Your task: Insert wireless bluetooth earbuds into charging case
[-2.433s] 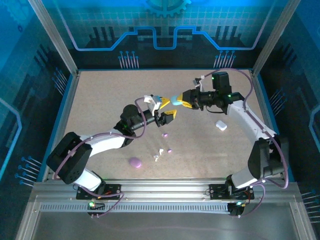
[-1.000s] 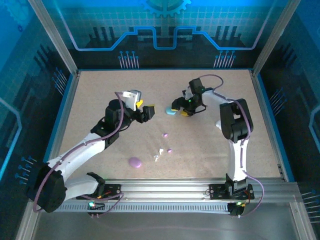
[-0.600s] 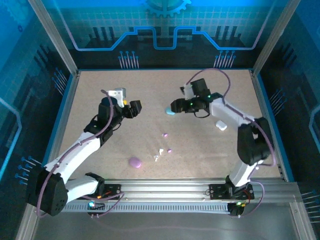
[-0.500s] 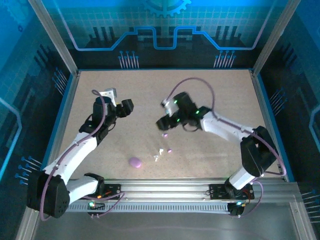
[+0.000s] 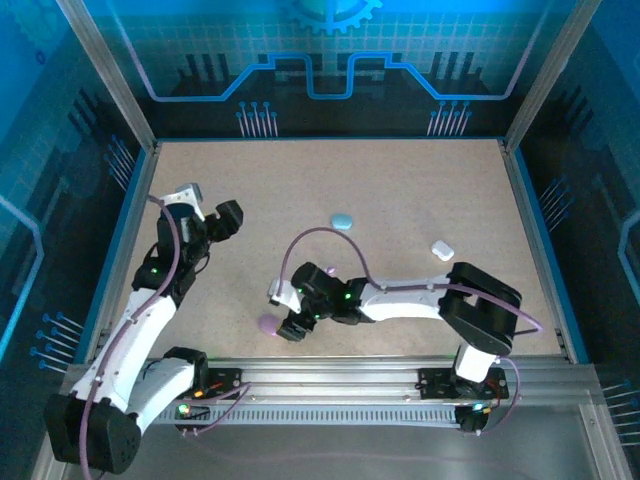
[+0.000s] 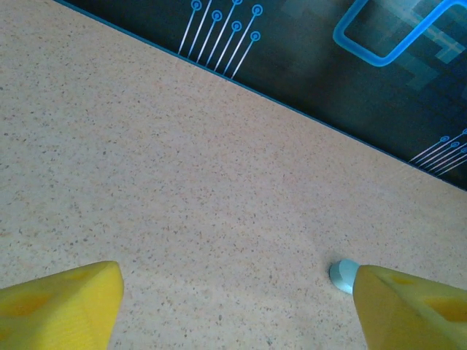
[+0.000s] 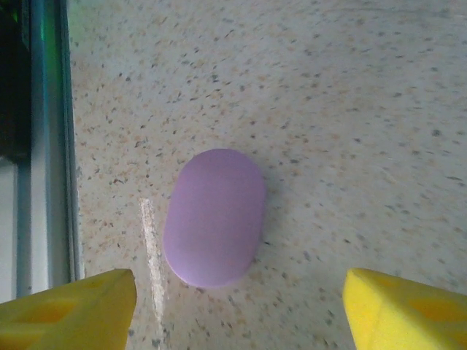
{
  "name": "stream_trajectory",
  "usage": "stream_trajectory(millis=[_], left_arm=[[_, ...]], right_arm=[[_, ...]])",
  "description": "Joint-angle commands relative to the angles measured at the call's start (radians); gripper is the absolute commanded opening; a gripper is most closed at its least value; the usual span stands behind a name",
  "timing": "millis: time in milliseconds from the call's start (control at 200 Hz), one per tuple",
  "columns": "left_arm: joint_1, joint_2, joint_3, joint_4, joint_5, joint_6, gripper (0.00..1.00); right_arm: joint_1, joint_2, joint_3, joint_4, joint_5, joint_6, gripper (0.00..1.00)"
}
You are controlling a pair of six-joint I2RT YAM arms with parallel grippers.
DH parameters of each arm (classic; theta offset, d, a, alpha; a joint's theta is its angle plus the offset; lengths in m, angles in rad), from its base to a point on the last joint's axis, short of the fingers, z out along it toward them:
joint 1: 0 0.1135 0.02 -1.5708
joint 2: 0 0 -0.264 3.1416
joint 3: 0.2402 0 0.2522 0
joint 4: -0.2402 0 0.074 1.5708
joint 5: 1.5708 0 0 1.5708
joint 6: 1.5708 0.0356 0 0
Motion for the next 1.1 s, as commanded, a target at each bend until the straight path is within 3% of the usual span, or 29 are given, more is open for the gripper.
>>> stream_trajectory(millis=[0, 485, 690, 916, 1096], left_arm=[[0.013, -0.025, -0.016, -0.034, 0.001, -0.003, 0.84], [0.015, -0.042, -0.031, -0.035, -0.006, 0.005, 0.84], [0.016, -0.029, -0.03, -0.025, -0.006, 0.007, 0.84], [0.016, -0.013, -0.025, -0.018, -0.003, 0.006, 0.84], [0.017, 0.002, -0.023, 0.025, 0.066, 0.001, 0.83]], right_arm=[[0.024, 0.049, 0.045, 0.055, 0.054, -0.051, 0.77], [0.017, 0.167, 0.117, 0.031, 0.008, -0.068, 0.73], [-0.009, 0.199, 0.143, 0.012, -0.036, -0.065, 0.64], [-0.017, 0.213, 0.154, -0.018, -0.055, -0.097, 0.46], [-0.044, 0.108, 0.118, -0.03, -0.081, -0.106, 0.4]])
